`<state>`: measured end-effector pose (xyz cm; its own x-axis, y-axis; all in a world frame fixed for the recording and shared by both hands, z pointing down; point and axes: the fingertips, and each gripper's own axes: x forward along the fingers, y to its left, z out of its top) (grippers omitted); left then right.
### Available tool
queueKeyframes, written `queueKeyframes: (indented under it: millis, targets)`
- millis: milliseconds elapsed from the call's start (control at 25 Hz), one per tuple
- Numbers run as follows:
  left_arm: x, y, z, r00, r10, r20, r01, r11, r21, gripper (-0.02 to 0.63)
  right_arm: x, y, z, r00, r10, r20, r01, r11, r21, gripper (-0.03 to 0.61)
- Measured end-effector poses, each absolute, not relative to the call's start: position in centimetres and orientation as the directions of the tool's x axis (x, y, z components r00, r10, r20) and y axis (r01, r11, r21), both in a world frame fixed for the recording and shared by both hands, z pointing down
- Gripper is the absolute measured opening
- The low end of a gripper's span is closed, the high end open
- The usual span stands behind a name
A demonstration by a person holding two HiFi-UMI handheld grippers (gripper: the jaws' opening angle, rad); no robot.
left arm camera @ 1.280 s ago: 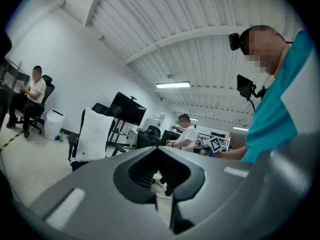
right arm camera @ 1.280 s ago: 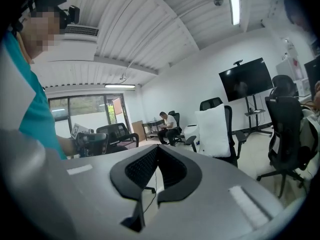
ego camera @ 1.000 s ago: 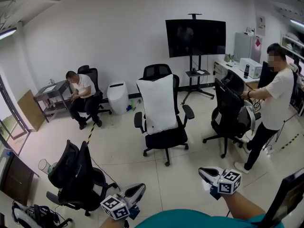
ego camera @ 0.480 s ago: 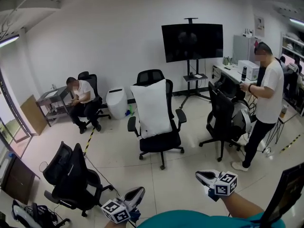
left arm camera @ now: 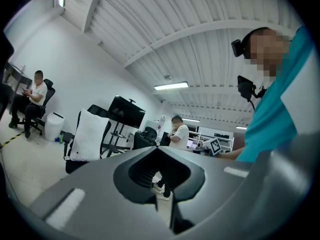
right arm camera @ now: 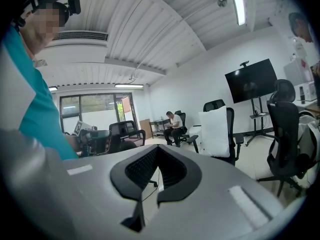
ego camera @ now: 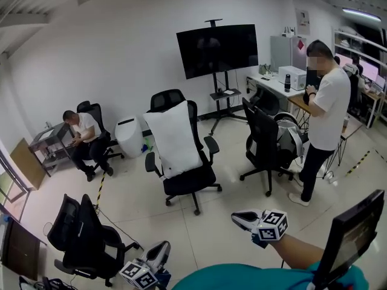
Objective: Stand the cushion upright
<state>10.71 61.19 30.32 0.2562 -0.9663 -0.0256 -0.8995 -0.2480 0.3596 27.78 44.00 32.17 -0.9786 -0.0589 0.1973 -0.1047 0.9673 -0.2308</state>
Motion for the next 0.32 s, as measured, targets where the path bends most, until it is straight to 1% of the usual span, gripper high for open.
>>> queueKeyframes:
  millis: [320]
  targets:
    - [9.89,61.49,30.31,0.254,-0.967,-0.019,-0.902,-0.244,0.355,0.011,26.66,44.22,32.49,-0.978,-0.048,0.201,-0.096,0.967,-0.237,0.0]
